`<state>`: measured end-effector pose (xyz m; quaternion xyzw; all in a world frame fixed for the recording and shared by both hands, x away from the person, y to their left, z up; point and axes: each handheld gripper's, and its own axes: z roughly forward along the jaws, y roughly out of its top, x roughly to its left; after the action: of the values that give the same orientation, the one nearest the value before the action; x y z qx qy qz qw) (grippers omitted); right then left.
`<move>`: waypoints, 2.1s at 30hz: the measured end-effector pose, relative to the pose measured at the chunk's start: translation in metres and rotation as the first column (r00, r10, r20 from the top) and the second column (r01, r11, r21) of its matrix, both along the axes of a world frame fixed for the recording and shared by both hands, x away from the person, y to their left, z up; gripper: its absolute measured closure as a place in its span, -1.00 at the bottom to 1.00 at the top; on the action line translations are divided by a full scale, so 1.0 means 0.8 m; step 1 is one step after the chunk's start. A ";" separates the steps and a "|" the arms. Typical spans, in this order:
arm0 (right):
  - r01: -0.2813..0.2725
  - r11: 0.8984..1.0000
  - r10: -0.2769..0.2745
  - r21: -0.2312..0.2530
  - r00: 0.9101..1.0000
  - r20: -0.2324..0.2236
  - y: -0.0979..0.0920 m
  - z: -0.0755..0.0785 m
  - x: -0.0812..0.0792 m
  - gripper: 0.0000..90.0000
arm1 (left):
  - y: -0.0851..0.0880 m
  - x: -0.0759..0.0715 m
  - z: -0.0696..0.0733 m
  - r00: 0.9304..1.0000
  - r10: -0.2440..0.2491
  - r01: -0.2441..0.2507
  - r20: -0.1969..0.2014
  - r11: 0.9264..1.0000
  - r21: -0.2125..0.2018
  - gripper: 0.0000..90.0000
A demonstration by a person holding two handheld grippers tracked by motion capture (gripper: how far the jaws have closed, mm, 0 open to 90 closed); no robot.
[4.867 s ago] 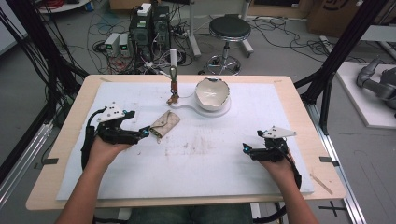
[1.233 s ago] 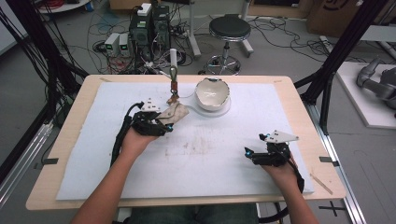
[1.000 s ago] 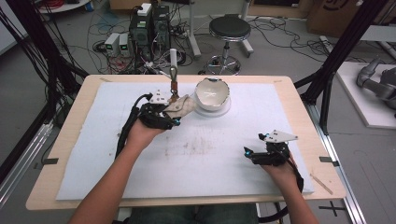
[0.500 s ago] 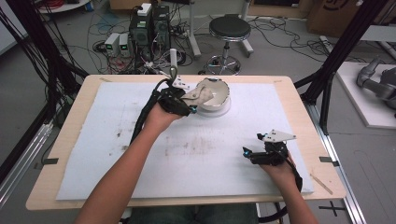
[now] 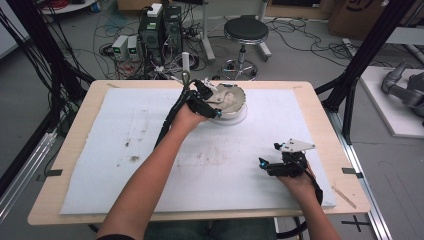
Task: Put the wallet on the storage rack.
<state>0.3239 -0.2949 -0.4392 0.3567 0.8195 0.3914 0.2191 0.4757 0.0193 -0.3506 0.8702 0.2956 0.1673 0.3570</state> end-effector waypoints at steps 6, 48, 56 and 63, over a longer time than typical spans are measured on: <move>-0.001 1.000 0.001 -0.001 1.000 0.000 0.000 0.000 0.000 -0.60 | -0.014 0.012 -0.004 1.000 0.013 -0.013 -0.006 1.000 0.022 -0.20; -0.001 1.000 0.001 -0.003 1.000 -0.010 -0.002 -0.003 0.001 -0.60 | -0.025 0.023 0.005 1.000 -0.006 0.008 0.031 0.998 -0.069 -0.48; -0.003 1.000 0.003 -0.006 1.000 -0.007 0.000 -0.002 0.001 -0.60 | 0.003 -0.006 0.009 0.998 -0.028 0.036 0.058 0.990 -0.137 -0.53; -0.001 1.000 0.001 -0.008 1.000 -0.002 0.003 0.000 0.000 -0.60 | 0.031 -0.031 0.021 0.995 -0.046 0.062 0.084 0.979 -0.194 -0.57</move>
<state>0.3241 -0.2928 -0.4395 0.3558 0.8213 0.3880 0.2196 0.4508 0.0439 -0.3338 0.8312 0.2726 0.1620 0.4567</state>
